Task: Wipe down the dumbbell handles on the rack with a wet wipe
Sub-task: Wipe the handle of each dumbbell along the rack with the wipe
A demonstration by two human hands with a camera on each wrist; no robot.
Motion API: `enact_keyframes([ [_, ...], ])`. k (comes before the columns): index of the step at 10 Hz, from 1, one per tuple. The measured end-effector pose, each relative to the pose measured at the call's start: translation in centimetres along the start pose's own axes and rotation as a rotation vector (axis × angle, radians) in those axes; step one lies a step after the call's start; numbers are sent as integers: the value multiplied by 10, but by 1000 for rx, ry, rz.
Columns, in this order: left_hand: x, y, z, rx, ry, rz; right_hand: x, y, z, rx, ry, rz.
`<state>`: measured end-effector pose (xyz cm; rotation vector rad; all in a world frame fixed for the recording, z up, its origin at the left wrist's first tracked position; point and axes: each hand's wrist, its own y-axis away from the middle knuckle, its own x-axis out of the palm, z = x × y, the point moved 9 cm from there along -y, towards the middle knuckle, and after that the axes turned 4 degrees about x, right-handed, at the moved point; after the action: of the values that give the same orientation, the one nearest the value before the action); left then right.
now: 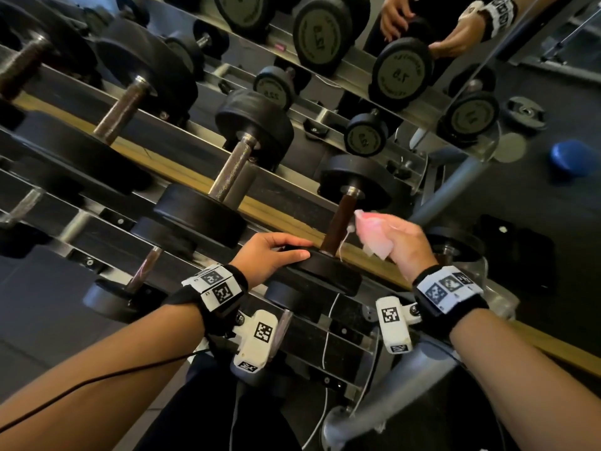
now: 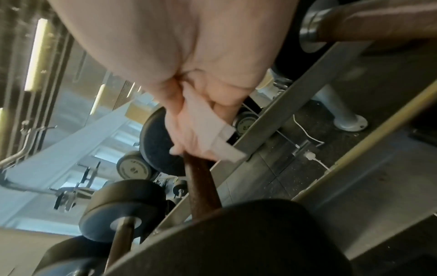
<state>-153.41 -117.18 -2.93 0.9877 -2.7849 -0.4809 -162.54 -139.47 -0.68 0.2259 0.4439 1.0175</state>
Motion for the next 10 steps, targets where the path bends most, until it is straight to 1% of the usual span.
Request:
enact_keyframes([
  [1, -1, 0, 2, 7, -4, -9, 15, 5, 0, -56, 28, 27],
  [2, -2, -2, 4, 8, -10, -12, 51, 21, -24, 63, -11, 173],
  [3, -2, -3, 5, 21, -14, -1, 56, 35, -35, 92, -111, 184],
  [4, -3, -4, 4, 30, -37, 0, 52, 40, -27, 27, -61, 269],
  [5, -4, -5, 2, 29, -24, -5, 33, 27, -19, -13, -220, 206],
  [6, -4, -3, 2, 43, -40, -20, 22, 22, -15, -21, -208, 51],
  [7, -5, -2, 3, 42, -43, -55, 46, 30, -31, 38, -159, 151],
  [8, -6, -4, 1, 35, -88, -53, 52, 37, -33, 29, -135, 147],
  [9, -8, -4, -3, 18, -141, -44, 51, 40, -23, 30, -172, 124],
  [10, -9, 3, -5, 27, -237, -10, 46, 42, -17, 68, -125, 94],
])
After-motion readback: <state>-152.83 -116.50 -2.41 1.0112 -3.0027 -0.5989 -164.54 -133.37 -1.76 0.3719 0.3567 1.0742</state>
